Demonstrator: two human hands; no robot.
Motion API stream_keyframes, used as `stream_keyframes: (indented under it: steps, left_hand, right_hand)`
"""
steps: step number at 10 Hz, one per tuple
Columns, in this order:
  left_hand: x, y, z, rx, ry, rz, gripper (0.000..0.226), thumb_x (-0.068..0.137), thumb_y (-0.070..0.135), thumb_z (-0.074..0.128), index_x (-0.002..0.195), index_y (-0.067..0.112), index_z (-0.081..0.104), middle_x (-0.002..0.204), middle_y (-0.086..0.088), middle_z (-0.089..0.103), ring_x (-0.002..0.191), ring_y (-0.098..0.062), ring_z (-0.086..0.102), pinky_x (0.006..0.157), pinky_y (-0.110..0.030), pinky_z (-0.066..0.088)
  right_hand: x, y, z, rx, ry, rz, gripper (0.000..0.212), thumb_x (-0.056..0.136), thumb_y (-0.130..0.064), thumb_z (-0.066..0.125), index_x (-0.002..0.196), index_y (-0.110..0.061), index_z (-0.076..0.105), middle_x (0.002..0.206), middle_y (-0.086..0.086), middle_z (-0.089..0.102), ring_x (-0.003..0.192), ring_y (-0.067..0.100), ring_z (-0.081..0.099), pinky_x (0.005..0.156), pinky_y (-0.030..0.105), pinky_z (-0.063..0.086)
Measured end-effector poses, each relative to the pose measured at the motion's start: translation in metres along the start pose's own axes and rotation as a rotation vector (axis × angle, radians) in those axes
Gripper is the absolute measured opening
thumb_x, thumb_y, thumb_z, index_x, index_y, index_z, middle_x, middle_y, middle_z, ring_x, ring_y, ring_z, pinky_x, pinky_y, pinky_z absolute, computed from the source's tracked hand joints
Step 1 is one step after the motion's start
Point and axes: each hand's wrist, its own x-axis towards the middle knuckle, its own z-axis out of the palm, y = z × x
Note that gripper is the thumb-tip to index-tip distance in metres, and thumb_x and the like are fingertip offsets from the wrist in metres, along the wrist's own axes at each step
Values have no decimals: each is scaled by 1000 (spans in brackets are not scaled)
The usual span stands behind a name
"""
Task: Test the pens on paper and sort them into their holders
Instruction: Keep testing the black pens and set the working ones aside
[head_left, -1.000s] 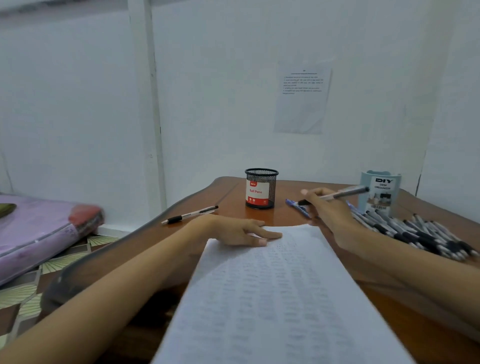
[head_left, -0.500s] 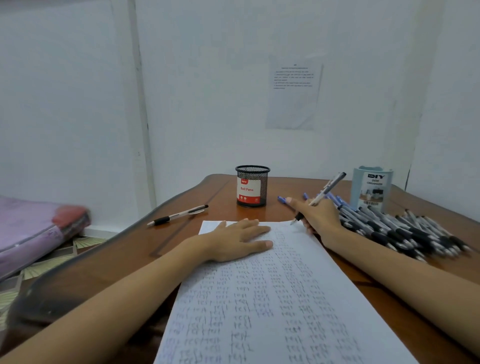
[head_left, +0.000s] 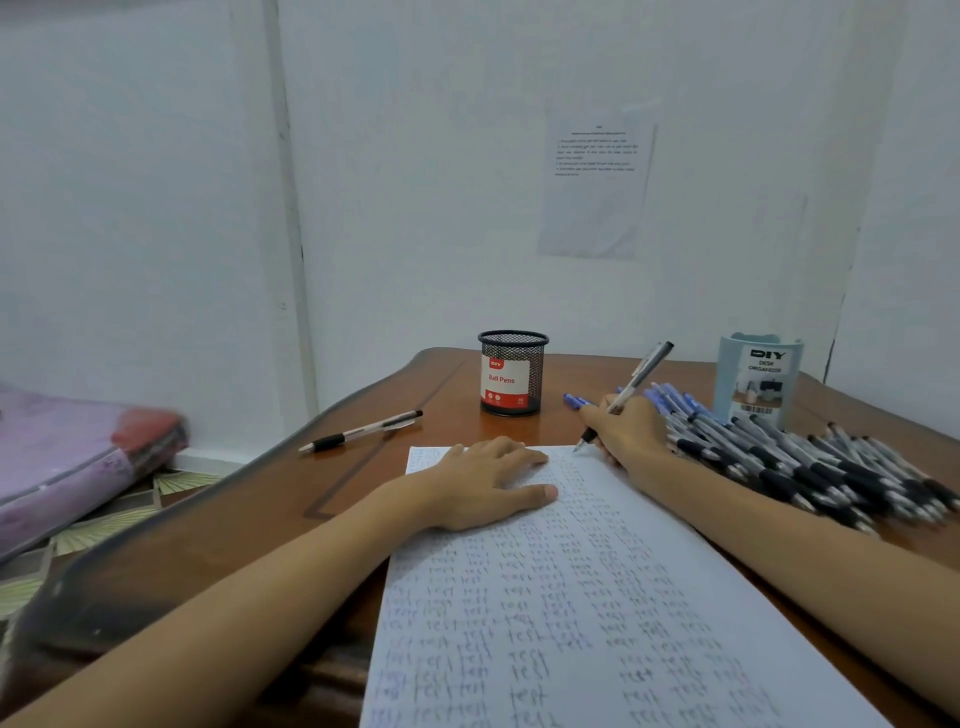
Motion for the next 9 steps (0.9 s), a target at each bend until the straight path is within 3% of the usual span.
stream_keyframes:
  steps: [2, 4, 9]
  left_hand:
    - [2, -3, 2, 14, -25, -24, 68, 92, 60, 23, 150, 25, 14, 155, 7, 14, 142, -16, 16, 116, -45, 5]
    - [2, -3, 2, 11, -38, -28, 68, 92, 60, 22, 150, 26, 12, 156, 7, 11, 143, -15, 13, 116, -45, 3]
    - [3, -2, 2, 8, -43, -34, 67, 92, 60, 22, 150, 28, 11, 157, 7, 10, 143, -15, 10, 116, -45, 2]
  right_hand:
    - [1, 3, 0, 3, -33, 12, 37, 84, -13, 60, 53, -16, 41, 52, 1, 43, 48, 12, 38, 44, 24, 28]
    - [0, 4, -2, 6, -77, 15, 34, 85, -12, 60, 55, -16, 44, 48, 1, 48, 35, 3, 41, 39, 17, 32]
    - [1, 4, 1, -25, -64, -7, 33, 81, -11, 62, 54, -18, 44, 53, 1, 47, 49, 11, 40, 48, 24, 30]
